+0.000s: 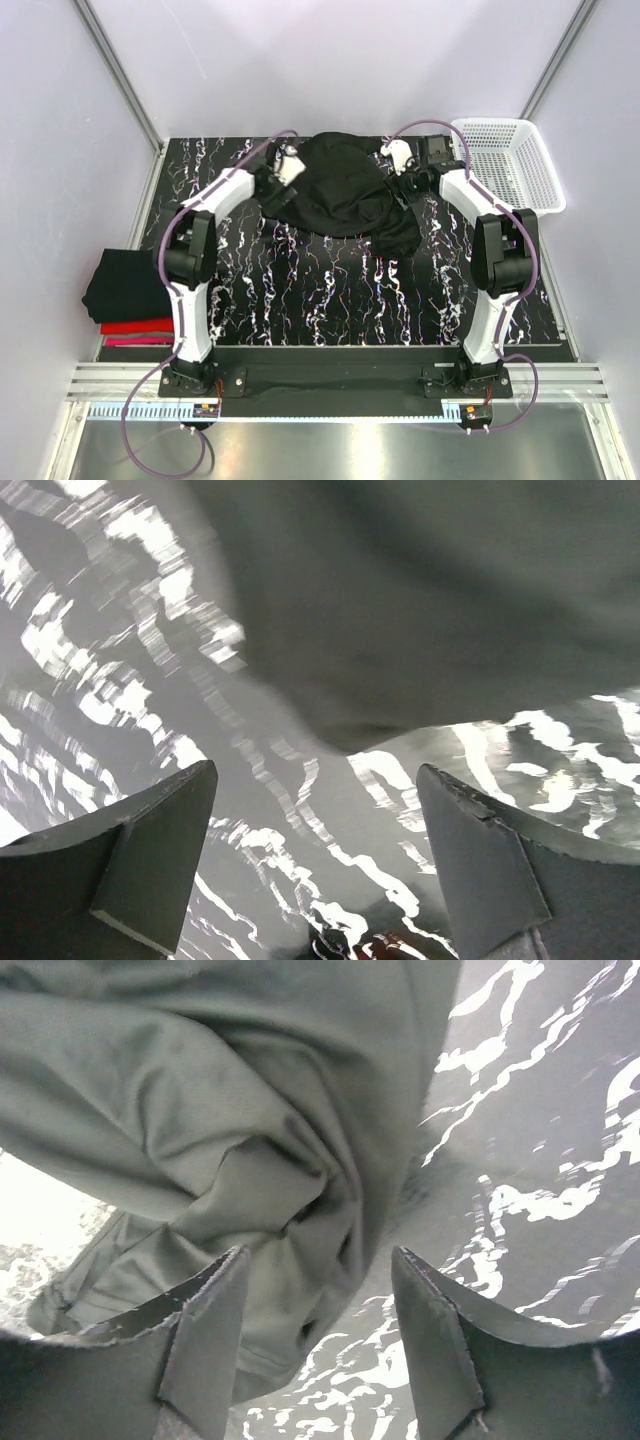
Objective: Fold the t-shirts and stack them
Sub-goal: Flatten the tshirt out
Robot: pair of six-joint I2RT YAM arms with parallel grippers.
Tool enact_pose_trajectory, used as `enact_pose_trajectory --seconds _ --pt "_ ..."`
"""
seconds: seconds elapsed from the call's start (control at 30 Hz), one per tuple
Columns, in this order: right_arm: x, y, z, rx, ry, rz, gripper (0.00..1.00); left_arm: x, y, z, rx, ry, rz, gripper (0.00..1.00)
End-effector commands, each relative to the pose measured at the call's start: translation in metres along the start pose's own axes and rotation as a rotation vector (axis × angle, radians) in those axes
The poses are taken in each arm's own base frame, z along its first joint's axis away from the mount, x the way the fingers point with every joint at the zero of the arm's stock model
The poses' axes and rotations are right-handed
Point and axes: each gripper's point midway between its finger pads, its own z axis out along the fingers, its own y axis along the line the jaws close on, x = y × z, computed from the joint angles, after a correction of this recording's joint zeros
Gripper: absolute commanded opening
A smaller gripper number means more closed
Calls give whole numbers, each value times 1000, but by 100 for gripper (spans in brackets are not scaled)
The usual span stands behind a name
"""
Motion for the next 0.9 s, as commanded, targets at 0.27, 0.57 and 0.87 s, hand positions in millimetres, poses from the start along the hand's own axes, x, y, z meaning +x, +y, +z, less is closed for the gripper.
enact_pose_trajectory --seconds 0.27,0.57,0.87 --pt "-151 98 35 -245 -314 -346 68 -10 77 -117 -149 -247 -438 91" --pt "-152 161 102 -430 -309 -321 69 6 75 -170 -91 -355 -636 91" --pt "-145 180 141 -440 -262 -334 73 24 50 -185 -52 -363 -639 92"
